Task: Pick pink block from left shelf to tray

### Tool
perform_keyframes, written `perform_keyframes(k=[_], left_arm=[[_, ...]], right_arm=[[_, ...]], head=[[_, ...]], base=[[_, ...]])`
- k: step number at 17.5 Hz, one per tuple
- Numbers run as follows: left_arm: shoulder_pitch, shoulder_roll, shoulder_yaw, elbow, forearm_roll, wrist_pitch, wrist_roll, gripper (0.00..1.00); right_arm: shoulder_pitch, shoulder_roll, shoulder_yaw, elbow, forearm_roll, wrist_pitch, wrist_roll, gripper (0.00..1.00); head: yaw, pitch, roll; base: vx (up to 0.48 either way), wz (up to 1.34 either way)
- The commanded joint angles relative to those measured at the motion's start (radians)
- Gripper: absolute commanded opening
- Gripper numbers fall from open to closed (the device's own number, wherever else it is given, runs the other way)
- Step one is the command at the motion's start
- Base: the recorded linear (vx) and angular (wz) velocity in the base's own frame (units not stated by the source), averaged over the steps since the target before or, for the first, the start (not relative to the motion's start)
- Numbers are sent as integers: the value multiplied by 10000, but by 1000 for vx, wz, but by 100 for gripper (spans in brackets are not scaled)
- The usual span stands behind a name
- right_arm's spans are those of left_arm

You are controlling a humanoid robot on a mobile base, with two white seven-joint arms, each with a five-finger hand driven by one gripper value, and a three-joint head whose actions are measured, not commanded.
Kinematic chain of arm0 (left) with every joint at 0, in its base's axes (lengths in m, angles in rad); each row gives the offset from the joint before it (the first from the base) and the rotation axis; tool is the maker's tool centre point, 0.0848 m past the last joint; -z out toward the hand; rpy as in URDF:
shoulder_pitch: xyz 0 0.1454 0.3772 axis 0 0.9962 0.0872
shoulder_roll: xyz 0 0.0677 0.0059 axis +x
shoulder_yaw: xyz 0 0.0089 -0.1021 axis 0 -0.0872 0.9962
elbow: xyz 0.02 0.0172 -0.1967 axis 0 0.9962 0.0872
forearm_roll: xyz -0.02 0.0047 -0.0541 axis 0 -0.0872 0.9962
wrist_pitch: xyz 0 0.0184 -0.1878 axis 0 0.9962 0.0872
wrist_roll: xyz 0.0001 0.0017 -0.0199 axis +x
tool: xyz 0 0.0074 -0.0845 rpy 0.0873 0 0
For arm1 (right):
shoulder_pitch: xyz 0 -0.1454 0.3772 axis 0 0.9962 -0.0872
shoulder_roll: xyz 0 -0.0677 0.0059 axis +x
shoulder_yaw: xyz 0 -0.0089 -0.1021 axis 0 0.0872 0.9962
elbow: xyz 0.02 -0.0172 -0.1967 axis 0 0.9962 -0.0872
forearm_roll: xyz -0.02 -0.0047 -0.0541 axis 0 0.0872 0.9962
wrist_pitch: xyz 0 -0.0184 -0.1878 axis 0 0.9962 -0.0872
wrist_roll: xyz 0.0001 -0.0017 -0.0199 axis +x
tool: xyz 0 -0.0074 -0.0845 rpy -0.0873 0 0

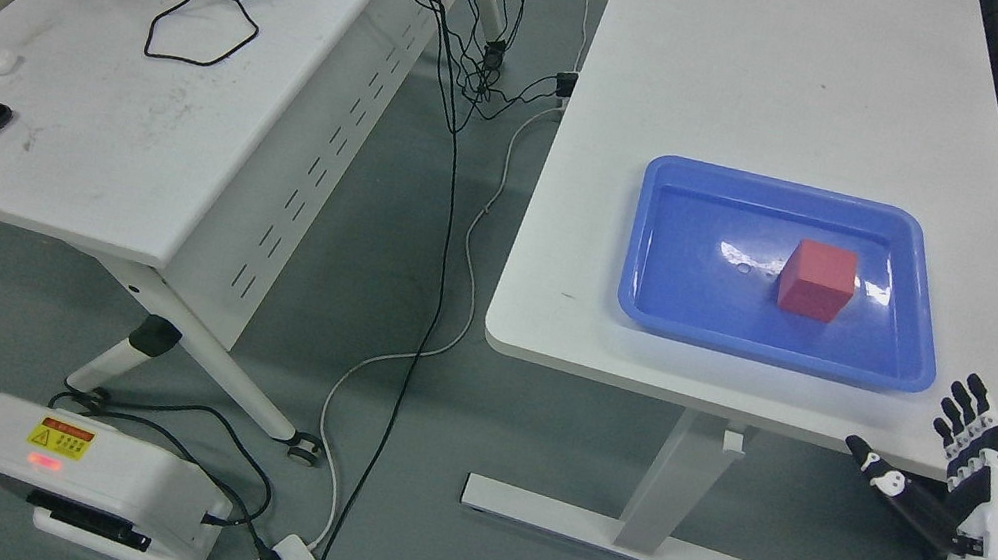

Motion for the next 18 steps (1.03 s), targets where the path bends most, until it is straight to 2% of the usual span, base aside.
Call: perform_keyframes(k=[1,9,18], left_arm=[[5,175,0,-175,77,1,0,100],[5,175,0,-175,77,1,0,100],[-10,175,0,-175,77,1,0,100]], right_arm=[[-18,-174,791,12,-28,-61,-228,100],[44,-174,807,12,-28,-30,33,100],[44,-174,822,12,-28,-30,33,100]], head=[[0,0,0],[0,0,0],[0,0,0]], base=[[-221,-148],[-250,73],[-123,6]])
